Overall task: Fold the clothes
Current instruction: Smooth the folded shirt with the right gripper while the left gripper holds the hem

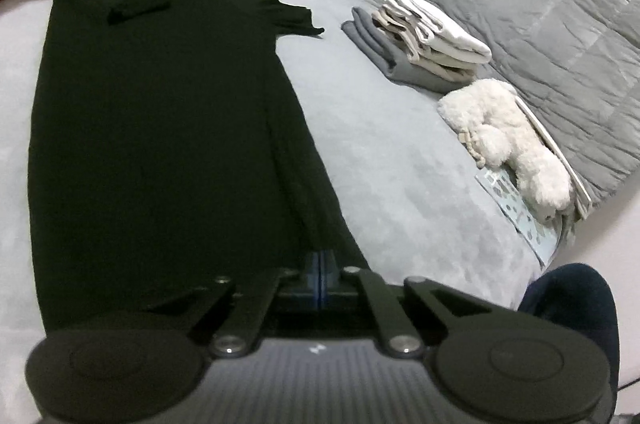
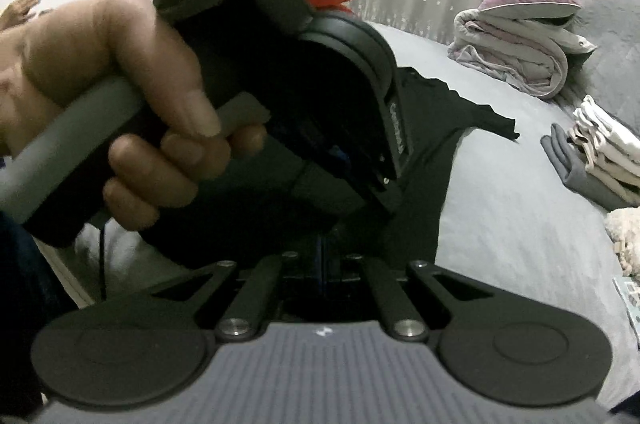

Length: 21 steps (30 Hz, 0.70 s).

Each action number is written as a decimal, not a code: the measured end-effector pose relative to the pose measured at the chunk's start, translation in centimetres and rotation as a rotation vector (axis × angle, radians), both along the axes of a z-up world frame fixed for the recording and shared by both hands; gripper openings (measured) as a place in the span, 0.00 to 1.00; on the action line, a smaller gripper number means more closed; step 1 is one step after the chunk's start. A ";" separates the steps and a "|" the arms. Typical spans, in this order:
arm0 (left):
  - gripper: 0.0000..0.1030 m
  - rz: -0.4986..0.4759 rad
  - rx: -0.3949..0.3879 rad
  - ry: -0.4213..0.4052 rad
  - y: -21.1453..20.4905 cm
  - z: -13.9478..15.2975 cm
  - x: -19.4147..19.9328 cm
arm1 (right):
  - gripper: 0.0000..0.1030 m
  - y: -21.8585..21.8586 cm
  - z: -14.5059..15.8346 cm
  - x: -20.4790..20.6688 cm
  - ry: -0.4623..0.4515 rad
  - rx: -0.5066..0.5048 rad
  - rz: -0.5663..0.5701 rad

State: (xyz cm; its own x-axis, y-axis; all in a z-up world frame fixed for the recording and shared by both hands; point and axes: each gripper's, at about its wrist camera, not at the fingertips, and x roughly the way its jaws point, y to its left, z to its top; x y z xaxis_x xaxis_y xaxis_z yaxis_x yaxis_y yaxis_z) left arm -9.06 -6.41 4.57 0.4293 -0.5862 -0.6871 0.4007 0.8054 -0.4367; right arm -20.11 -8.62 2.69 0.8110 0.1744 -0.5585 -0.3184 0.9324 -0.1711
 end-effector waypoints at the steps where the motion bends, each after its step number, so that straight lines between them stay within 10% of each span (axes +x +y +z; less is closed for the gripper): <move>1: 0.00 0.006 -0.020 0.006 0.2 0.1 0.0 | 0.01 -0.1 0.1 -0.1 -0.007 0.006 0.001; 12: 0.00 0.111 -0.153 0.072 3.6 0.3 0.5 | 0.15 -2.6 0.4 -1.0 -0.012 0.113 -0.032; 16: 0.00 0.112 -0.208 0.110 3.7 0.4 0.5 | 0.54 -2.7 -0.6 -1.3 -0.029 0.037 -0.037; 21: 0.00 0.116 -0.167 0.106 3.2 0.2 0.6 | 0.57 -1.6 -0.8 -1.2 -0.052 0.004 -0.017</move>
State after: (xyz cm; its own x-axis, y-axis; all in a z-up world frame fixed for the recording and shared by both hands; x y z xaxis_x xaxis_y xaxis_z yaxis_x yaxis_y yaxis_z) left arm -8.46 -3.26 4.79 0.4311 -0.6465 -0.6294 0.2544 0.7563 -0.6027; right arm -21.32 -10.24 1.85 0.8417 0.1629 -0.5148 -0.2934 0.9383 -0.1829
